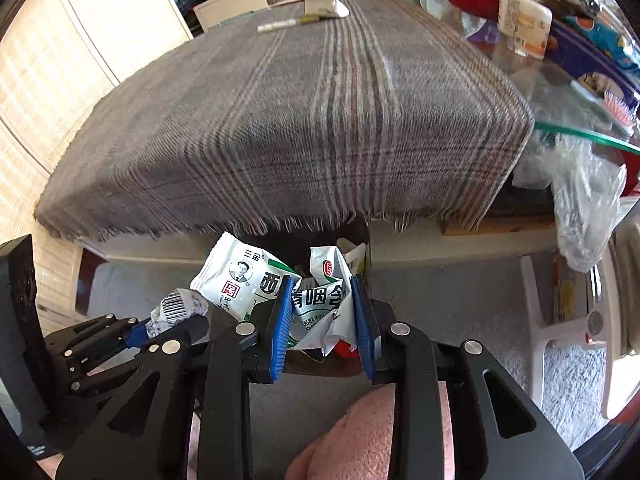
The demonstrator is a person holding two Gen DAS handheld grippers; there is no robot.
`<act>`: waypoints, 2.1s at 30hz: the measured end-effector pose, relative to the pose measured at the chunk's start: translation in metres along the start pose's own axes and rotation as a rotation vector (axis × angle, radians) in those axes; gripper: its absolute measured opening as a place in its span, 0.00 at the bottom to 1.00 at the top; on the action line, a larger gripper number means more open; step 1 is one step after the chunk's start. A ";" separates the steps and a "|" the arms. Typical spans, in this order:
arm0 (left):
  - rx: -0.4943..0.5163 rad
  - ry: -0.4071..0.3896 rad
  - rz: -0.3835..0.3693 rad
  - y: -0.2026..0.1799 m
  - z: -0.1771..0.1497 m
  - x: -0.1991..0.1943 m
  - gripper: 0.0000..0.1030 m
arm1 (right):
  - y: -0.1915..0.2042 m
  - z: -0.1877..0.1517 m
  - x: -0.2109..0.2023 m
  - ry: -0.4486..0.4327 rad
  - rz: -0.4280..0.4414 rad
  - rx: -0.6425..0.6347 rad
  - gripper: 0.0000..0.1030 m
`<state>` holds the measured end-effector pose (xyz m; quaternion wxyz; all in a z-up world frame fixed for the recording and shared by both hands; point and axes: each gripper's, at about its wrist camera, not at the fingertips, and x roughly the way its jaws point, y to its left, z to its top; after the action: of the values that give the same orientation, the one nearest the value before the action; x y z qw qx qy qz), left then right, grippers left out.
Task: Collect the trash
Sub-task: 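Drop the foil wrapper and printed paper into the bin with both tools, then grasp the folded white paper with the right tool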
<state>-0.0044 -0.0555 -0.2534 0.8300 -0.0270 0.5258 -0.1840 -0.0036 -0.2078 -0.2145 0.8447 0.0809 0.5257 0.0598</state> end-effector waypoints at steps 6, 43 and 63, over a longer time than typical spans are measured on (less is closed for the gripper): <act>-0.022 0.070 -0.023 0.010 -0.005 0.042 0.17 | -0.005 -0.007 0.038 0.052 0.011 0.042 0.29; -0.089 0.008 0.049 0.039 0.010 -0.013 0.92 | -0.028 0.022 0.016 0.007 0.051 0.094 0.97; -0.043 -0.090 0.104 0.060 0.221 -0.023 0.92 | -0.021 0.231 0.014 -0.140 0.019 -0.006 0.97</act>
<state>0.1987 -0.0251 -0.1496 0.8604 -0.0256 0.4926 -0.1279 0.2104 -0.2434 -0.1305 0.8790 0.0871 0.4644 0.0637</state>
